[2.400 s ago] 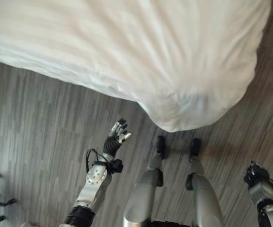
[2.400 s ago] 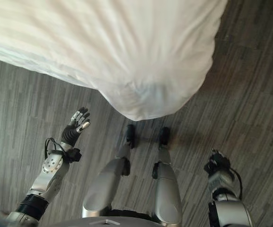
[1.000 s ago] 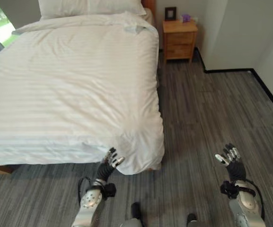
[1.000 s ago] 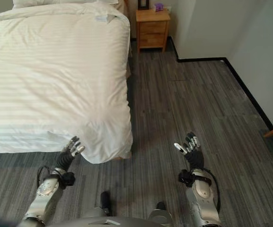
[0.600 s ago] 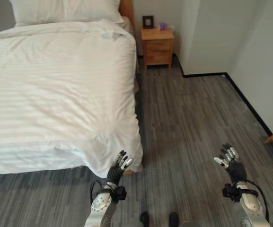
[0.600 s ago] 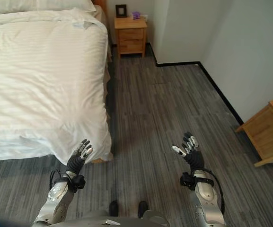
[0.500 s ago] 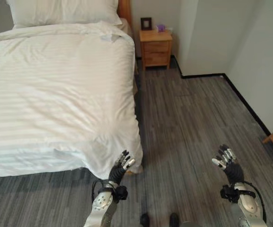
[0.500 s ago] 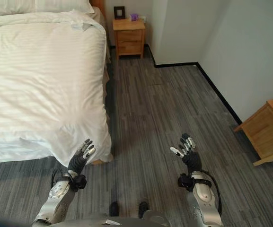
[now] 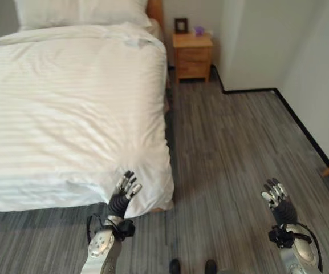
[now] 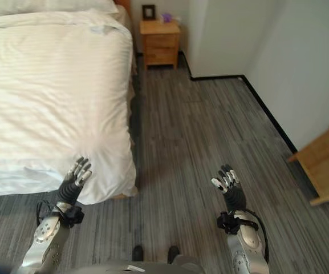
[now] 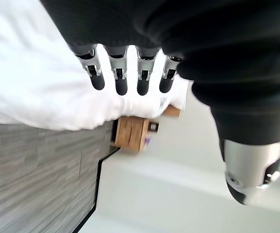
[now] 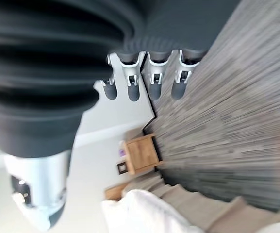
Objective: Making the bed.
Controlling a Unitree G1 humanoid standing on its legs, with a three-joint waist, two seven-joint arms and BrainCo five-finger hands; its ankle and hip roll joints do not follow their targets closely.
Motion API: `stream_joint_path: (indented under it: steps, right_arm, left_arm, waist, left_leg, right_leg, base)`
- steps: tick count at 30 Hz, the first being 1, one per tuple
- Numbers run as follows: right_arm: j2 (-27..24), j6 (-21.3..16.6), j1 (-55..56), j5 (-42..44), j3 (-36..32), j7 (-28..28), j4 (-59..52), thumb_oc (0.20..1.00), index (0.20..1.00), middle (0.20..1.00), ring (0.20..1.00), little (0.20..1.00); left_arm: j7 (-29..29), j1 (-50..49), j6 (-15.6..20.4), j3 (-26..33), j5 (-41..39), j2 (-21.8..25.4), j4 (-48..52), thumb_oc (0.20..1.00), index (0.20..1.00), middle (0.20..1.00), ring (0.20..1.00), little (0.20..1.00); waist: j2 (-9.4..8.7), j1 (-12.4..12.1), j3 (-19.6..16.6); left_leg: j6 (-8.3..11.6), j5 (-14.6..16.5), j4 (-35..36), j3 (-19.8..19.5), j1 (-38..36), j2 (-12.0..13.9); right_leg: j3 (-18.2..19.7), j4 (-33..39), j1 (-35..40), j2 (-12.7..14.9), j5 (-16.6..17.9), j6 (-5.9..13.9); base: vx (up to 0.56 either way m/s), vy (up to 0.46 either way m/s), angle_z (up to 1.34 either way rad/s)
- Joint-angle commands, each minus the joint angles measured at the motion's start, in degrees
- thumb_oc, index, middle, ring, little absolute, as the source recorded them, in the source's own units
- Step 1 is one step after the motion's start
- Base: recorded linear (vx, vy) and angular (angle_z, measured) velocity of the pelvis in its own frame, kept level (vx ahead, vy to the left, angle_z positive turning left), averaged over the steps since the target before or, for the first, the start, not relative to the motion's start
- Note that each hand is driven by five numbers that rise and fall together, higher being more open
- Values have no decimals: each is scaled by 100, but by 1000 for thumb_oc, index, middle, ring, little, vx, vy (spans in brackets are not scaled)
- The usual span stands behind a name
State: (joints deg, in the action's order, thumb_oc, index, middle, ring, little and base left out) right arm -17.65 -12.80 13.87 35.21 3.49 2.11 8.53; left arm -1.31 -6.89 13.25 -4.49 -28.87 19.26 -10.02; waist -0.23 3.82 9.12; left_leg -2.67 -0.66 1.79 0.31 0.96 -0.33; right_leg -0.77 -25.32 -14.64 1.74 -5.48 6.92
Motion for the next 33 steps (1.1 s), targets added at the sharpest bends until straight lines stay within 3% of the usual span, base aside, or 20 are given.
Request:
stream_joint_path:
  steps: [1, 2, 4, 6, 7, 8, 10, 11, 12, 13, 15, 16, 18, 19, 21, 25, 33]
  right_arm:
    - [114, -196, -115, 480, 98, 131, -421, 1000, 1000, 1000, 1000, 1000]
    - [64, -200, -112, 196, 119, 144, -414, 1000, 1000, 1000, 1000, 1000]
    - [16, -196, -125, -109, 119, 93, -432, 1000, 1000, 1000, 1000, 1000]
    - [-56, -272, -276, -66, 129, -4, -433, 1000, 1000, 1000, 1000, 1000]
    - [-56, -273, -278, -66, 129, -4, -431, 1000, 1000, 1000, 1000, 1000]
    - [-59, -217, -219, 174, 118, 125, -471, 1000, 1000, 1000, 1000, 1000]
    - [-225, -289, -237, 161, 62, 176, -534, 1000, 1000, 1000, 1000, 1000]
    - [-290, -325, -219, 157, -33, 144, -538, 1000, 1000, 1000, 1000, 1000]
    - [-292, -325, -221, 158, -36, 145, -538, 1000, 1000, 1000, 1000, 1000]
    - [-432, -358, -211, 99, -132, 101, -504, 1000, 1000, 1000, 1000, 1000]
    - [-503, -300, -243, 112, -217, 130, -325, 1000, 1000, 1000, 1000, 1000]
    - [-526, -266, -243, 68, -294, 151, -270, 1000, 1000, 1000, 1000, 1000]
    - [-519, -254, -214, 32, -347, 171, -272, 1000, 1000, 1000, 1000, 1000]
    - [-496, -274, -199, -53, -467, 164, -229, 1000, 1000, 1000, 1000, 1000]
    - [-381, -322, -216, 8, -521, 146, -206, 1000, 1000, 1000, 1000, 1000]
    - [-202, -358, -258, 1, -445, 161, -235, 1000, 1000, 1000, 1000, 1000]
    - [-342, -173, -495, -197, -264, 286, -328, 1000, 1000, 1000, 1000, 1000]
  left_arm:
    - [126, 82, 247, 227, -43, 166, 235, 1000, 1000, 1000, 1000, 1000]
    - [75, 83, 262, 260, -182, 192, 222, 1000, 1000, 1000, 1000, 1000]
    - [43, 80, 283, 277, -234, 207, 134, 1000, 1000, 1000, 1000, 1000]
    - [118, 90, 404, 297, -315, 200, 92, 1000, 1000, 1000, 1000, 1000]
    - [118, 91, 407, 297, -316, 200, 90, 1000, 1000, 1000, 1000, 1000]
    - [63, -60, 324, 331, -293, 129, 95, 1000, 1000, 1000, 1000, 1000]
    - [43, -34, 335, 330, -381, 11, -106, 1000, 1000, 1000, 1000, 1000]
    - [9, 47, 309, 287, -460, -102, -227, 1000, 1000, 1000, 1000, 1000]
    - [7, 52, 312, 286, -461, -105, -231, 1000, 1000, 1000, 1000, 1000]
    - [-101, 58, 273, 223, -621, -221, -239, 1000, 1000, 1000, 1000, 1000]
    - [-148, -82, 260, 210, -534, -270, 20, 1000, 1000, 1000, 1000, 1000]
    - [-202, -106, 237, 226, -554, -296, 40, 1000, 1000, 1000, 1000, 1000]
    - [-261, -140, 221, 231, -577, -312, 36, 1000, 1000, 1000, 1000, 1000]
    - [-342, -169, 227, 186, -544, -311, -2, 1000, 1000, 1000, 1000, 1000]
    - [-317, -189, 219, 145, -481, -318, -24, 1000, 1000, 1000, 1000, 1000]
    - [-248, -45, 210, 45, -381, -258, -7, 1000, 1000, 1000, 1000, 1000]
    - [204, 170, 354, 526, 215, -48, 82, 1000, 1000, 1000, 1000, 1000]
  waist:
    - [14, -151, 42]
    - [39, -213, 6]
    - [-36, -198, -38]
    - [-159, -253, -110]
    - [-153, -252, -99]
    - [-204, -288, -194]
    - [-195, -252, -168]
    - [-226, -195, -127]
    - [-216, -183, -123]
    - [-364, -169, -64]
    - [-500, -393, -19]
    - [-556, -420, -62]
    - [-565, -407, -75]
    - [-530, -405, -160]
    - [-458, -414, -284]
    - [-292, -279, -434]
    - [-355, -372, -534]
  left_leg:
    - [326, 171, -268, 185, -55, 594]
    - [433, 151, -233, 205, -89, 775]
    - [594, 130, -181, 249, -210, 977]
    - [808, 65, -166, 452, -264, 1242]
    - [814, 66, -162, 451, -278, 1252]
    - [943, -149, -190, 406, -209, 1488]
    - [1062, -760, -515, 313, 49, 1778]
    - [1017, -1021, -855, 505, 212, 1859]
    - [1023, -1013, -878, 482, 232, 1867]
    - [898, -984, -1416, 588, 376, 1775]
    - [843, -601, -2066, -342, 641, 842]
    - [761, -416, -2054, -354, 773, 486]
    - [671, -251, -1980, -209, 748, 388]
    - [452, -61, -1566, 182, 566, 172]
    - [281, 70, -1099, 282, 405, -148]
    - [192, 28, -353, 268, -111, -218]
    - [66, 127, -191, 163, -354, -257]
  right_leg:
    - [-182, 934, 430, 809, 936, -4]
    - [-387, 1166, 534, 1364, 1167, -28]
    - [-455, 1549, 857, 1655, 1400, 87]
    - [-488, 2212, 1147, 1538, 1235, 226]
    - [-495, 2228, 1169, 1527, 1240, 222]
    - [-382, 2437, 1303, 1248, 900, 209]
    - [-297, 2438, 1387, 873, 752, -14]
    - [-411, 2417, 1462, 806, 726, -143]
    - [-428, 2417, 1467, 798, 724, -148]
    - [-474, 2444, 1593, 733, 684, -320]
    - [-336, 2518, 1636, 699, 690, -385]
    - [-340, 2575, 1659, 639, 708, -409]
    - [-369, 2600, 1729, 577, 707, -410]
    - [-413, 2642, 1771, 439, 694, -410]
    - [-451, 2665, 1738, 300, 676, -411]
    - [-523, 2733, 1772, 67, 646, -393]
    - [-595, 2437, 1844, 134, 514, -373]
  base:
    - [-38, -316, 3]
    - [5, -353, -24]
    - [46, -389, -38]
    - [65, -387, -21]
    - [40, -484, -28]
    - [7, -470, -36]
    - [2, -528, 1]
    - [-8, -283, 33]
    - [-15, -402, 59]
    - [-17, -376, 68]
    - [-12, -418, 38]
    - [5, -238, -22]
    - [20, -170, -31]
    - [42, -174, 14]
    - [42, -78, 27]
    - [33, -2, 10]
    - [61, 35, 11]
